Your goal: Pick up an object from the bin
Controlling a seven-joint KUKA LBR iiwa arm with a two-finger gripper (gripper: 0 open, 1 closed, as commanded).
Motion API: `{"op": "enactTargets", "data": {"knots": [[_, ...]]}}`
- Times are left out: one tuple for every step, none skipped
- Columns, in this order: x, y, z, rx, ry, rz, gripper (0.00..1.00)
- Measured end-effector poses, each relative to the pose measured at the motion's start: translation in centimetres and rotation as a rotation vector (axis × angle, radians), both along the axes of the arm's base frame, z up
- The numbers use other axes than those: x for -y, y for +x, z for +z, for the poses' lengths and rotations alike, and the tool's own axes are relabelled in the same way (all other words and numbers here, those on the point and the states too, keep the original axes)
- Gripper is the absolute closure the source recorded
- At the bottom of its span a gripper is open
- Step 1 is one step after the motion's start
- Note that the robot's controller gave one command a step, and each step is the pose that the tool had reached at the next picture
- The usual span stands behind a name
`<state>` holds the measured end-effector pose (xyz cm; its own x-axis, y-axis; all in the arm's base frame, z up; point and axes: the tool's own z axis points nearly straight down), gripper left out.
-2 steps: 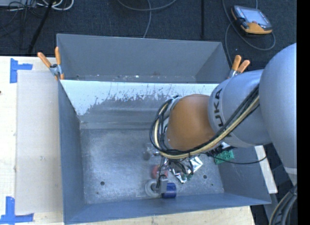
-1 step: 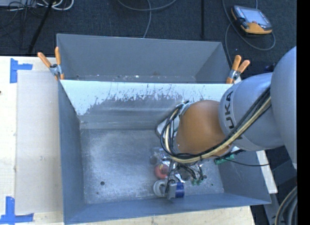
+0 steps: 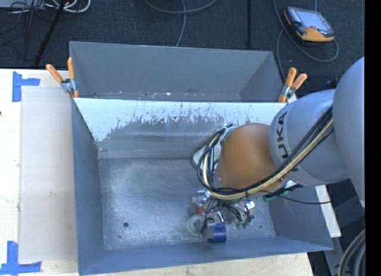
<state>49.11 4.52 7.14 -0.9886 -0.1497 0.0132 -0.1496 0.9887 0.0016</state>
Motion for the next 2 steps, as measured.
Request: {"op": "enactTargets", "data": {"knots": [[-1.1, 0.0, 10.4, 0.02, 0.002, -0.021, 1.0], [-1.9, -0.6, 14.7, 0.017, 0.001, -0.064, 1.0]]}}
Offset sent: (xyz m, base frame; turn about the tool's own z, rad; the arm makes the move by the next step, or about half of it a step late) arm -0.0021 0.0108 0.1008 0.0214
